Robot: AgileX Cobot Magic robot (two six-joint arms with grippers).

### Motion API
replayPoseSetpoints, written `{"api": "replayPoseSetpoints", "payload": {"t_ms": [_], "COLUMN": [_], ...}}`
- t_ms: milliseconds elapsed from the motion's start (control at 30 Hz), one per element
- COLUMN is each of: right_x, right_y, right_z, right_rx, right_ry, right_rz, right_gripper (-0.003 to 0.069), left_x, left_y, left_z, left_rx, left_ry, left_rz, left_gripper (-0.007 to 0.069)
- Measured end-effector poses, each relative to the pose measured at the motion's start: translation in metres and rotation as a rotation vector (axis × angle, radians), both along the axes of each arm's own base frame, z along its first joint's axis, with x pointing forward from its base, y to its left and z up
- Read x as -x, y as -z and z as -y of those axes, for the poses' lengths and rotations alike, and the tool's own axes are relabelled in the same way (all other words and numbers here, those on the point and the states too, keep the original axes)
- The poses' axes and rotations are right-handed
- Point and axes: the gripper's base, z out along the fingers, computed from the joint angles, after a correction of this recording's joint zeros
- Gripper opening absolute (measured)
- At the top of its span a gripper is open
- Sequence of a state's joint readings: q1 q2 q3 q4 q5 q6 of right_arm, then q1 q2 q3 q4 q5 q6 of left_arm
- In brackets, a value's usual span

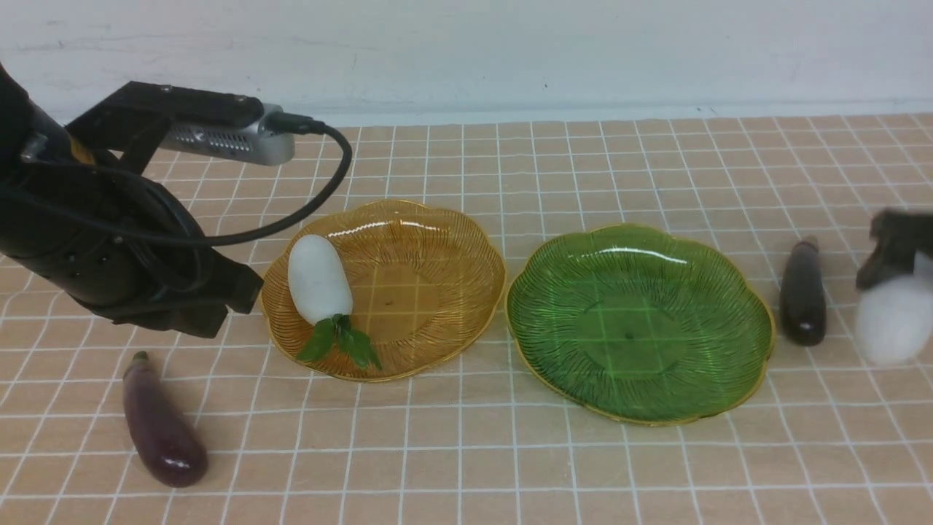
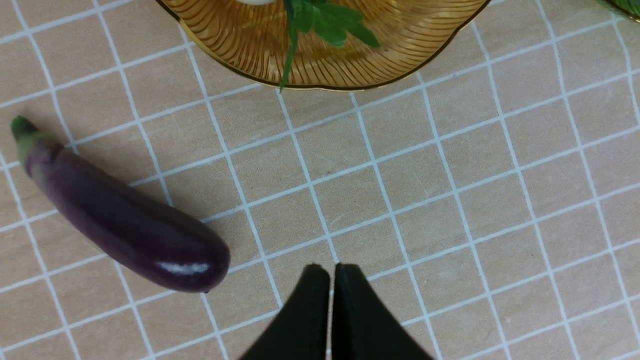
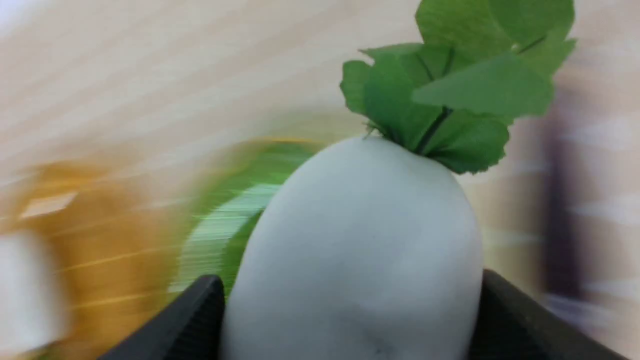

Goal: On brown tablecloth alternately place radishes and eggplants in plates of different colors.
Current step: 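Place the white radish onto the plate beside the other radish with the right gripper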

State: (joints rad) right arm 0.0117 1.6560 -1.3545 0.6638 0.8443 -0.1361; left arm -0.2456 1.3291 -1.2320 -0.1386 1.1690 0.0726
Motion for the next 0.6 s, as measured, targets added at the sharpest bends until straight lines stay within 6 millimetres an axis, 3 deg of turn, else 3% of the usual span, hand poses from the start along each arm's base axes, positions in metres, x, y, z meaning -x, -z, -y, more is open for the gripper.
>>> {"api": "replayPoseSetpoints", "payload": {"t_ms": [100,200,367,600], "right_x": [-0.002,-0.005,-0.015,-0.032], "right_y": [0.005,0.018,0.04,0.066], "right_z": [-0.073,-0.116,-0.164,-0.206], "right_rx": [-0.058,-0.071,-0.07,-0.067], "right_ry": [-0.172,-0.25,-0.323,-0.389], "right_rz": [0.064,0.073,0.073,0.058], "right_gripper": [0.0549,0.0549,0.0549,0.0549], "left_x": [0.0,0.0,0.0,0.001], "left_y": [0.0,0.0,0.0,0.0], "left_z": [0.0,0.0,0.0,0.0], "left_rx": [0.0,0.0,0.0,-0.002], "left_ry": [0.0,0.0,0.0,0.001], "left_rz": [0.002,0.002,0.002,-0.008], "left_gripper": [-0.0003,-0.0003,-0.0003,-0.0003]}}
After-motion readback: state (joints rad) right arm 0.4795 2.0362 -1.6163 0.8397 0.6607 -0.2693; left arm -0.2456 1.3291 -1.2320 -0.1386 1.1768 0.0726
